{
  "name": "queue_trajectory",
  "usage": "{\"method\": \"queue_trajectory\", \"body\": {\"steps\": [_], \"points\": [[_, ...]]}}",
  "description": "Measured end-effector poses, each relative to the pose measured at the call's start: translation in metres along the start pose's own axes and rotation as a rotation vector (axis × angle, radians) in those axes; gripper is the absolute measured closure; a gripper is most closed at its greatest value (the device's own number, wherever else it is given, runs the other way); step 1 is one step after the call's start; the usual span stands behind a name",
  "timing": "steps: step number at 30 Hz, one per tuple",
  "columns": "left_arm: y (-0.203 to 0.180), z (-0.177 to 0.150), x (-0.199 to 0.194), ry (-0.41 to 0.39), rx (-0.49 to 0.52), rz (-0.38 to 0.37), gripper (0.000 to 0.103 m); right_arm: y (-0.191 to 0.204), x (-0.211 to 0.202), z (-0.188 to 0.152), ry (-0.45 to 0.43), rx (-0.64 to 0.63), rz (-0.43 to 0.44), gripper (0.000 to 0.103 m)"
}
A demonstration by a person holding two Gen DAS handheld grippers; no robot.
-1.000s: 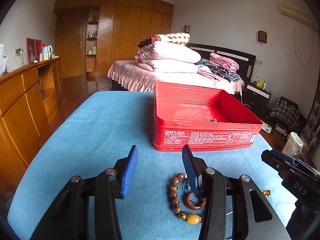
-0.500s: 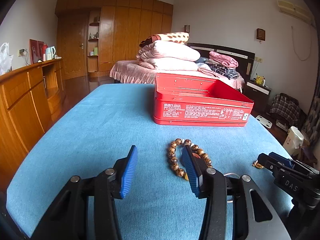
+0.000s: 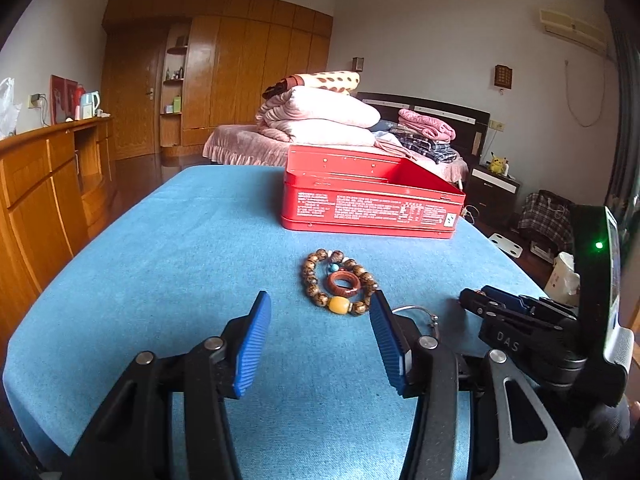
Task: Organize jewelry
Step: 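Grasp the silver ring with the left tool while the right tool grasps the gold pendant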
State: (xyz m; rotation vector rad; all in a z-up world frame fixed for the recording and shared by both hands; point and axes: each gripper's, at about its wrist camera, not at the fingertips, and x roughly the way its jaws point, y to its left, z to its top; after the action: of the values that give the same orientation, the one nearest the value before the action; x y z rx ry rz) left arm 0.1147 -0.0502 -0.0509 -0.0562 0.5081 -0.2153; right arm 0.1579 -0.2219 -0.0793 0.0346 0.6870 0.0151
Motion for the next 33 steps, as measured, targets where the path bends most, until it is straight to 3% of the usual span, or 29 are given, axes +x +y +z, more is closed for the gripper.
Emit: {"method": "queue_trajectory", "body": {"steps": [11,20,24,26,30,33], "points": [[-0.038,-0.006,0.011,0.065,0.034,-0.104,0.052,-0.021,-0.014,-0.004,-0.02,0.034,-0.04,0.08],[-0.062,-0.013,0.042,0.155,0.028,-0.12,0.052,-0.039,-0.024,-0.006,-0.039,0.077,-0.007,0.08],[-0.066,-0.012,0.051,0.146,0.029,-0.094,0.053,-0.042,-0.027,-0.005,-0.046,0.086,0.004,0.08],[-0.065,-0.012,0.058,0.175,-0.006,-0.121,0.059,-0.046,-0.028,-0.006,-0.048,0.094,0.007,0.08],[-0.066,-0.013,0.063,0.164,0.001,-0.092,0.077,-0.049,-0.029,-0.006,-0.047,0.1,0.011,0.08],[-0.063,-0.013,0.063,0.159,-0.008,-0.087,0.085,-0.048,-0.028,-0.006,-0.044,0.095,0.012,0.08]]}}
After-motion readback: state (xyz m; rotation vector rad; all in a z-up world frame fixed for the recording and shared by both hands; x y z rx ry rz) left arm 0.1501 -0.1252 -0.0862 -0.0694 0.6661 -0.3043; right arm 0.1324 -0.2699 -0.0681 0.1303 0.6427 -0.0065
